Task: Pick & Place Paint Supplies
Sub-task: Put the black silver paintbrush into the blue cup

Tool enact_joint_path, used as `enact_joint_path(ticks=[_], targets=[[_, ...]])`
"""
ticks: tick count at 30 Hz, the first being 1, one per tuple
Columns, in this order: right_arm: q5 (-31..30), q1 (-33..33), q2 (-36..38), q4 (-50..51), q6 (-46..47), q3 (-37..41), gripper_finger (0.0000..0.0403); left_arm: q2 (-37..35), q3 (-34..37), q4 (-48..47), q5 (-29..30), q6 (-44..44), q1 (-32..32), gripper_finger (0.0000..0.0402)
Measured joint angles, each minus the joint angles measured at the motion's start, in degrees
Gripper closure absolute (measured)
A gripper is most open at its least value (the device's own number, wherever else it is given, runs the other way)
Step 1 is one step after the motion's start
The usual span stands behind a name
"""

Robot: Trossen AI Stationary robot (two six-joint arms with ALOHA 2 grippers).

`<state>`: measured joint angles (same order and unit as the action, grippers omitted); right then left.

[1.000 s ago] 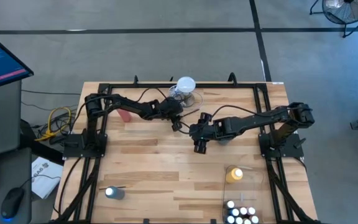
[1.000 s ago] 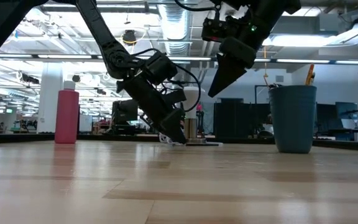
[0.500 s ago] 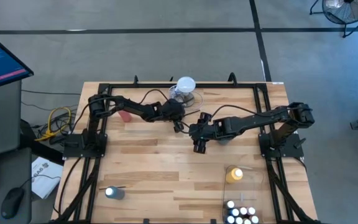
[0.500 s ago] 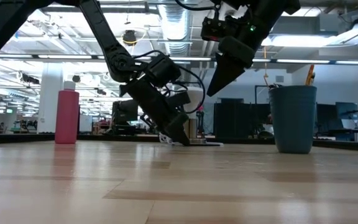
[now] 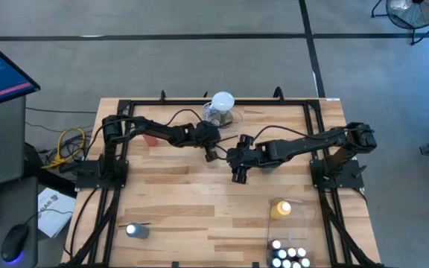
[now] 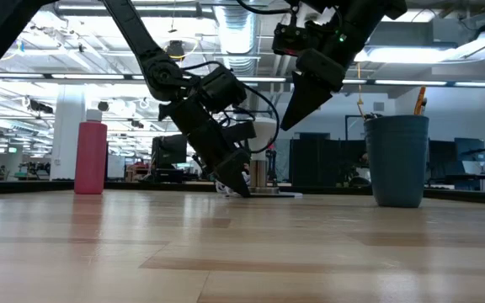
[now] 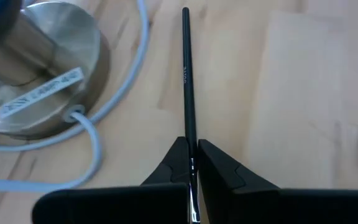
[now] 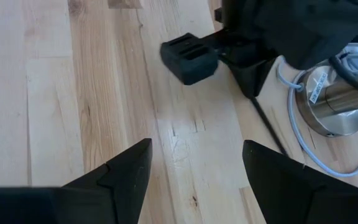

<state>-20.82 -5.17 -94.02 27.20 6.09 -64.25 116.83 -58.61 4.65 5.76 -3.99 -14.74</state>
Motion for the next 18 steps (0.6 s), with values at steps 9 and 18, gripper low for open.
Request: enact_joint_path(ticks=[9, 18], targets=[[1.5, -0.1, 0.0, 0.9, 1.3, 0.0, 0.0159, -0.3, 0.1, -2.4, -0.2, 2.4, 5.2, 0.0401], [4.5, -0.1, 0.0, 3.7, 3.7, 0.0, 0.0159, -10.8, 7.3, -6.2, -6.7, 6.4, 12.1, 0.0401]])
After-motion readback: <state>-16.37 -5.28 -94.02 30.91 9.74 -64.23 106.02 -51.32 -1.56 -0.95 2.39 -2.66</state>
